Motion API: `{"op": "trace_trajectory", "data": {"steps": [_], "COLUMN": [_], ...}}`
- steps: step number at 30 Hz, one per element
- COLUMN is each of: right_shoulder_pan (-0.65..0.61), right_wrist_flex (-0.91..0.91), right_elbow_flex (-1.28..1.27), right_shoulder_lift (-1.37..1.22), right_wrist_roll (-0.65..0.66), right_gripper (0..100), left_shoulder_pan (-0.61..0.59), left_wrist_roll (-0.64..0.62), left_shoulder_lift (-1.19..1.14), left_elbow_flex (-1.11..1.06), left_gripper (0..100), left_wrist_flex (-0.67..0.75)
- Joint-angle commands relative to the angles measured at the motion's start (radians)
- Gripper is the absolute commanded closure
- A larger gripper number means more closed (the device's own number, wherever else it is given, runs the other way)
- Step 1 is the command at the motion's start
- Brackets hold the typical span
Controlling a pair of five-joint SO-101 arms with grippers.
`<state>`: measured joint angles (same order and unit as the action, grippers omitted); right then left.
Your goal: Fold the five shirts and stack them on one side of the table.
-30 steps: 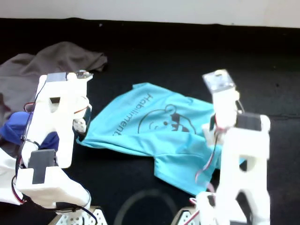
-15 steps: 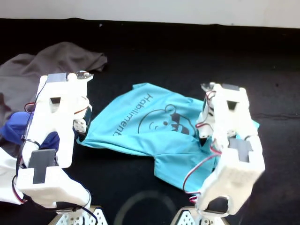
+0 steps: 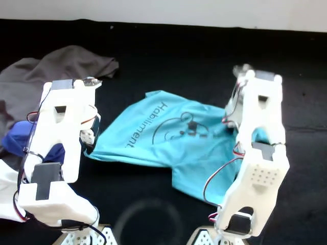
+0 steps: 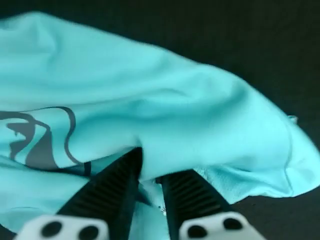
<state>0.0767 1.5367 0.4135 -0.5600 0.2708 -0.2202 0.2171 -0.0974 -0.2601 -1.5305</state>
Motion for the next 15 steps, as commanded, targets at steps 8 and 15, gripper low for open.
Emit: {"op": "trace_trajectory", "data": {"steps": [8,15], "right_shoulder_pan": [-0.008,-0.005], "right_wrist_flex": [-0.122,0.045], "right_elbow_flex": [0.398,0.651], "right_shoulder_lift": [-0.180,-0.237], "right_wrist_roll": [0.100,0.037], "right_gripper": [96.4,69.6], "left_shoulder_pan": [0.024,0.120], "left_wrist_roll": [-0.003,-0.003], "left_shoulder_lift": [0.042,0.042], "left_elbow_flex": [0.004,0.004], "left_gripper": [99,99], "left_wrist_flex": [0.127,0.212]}}
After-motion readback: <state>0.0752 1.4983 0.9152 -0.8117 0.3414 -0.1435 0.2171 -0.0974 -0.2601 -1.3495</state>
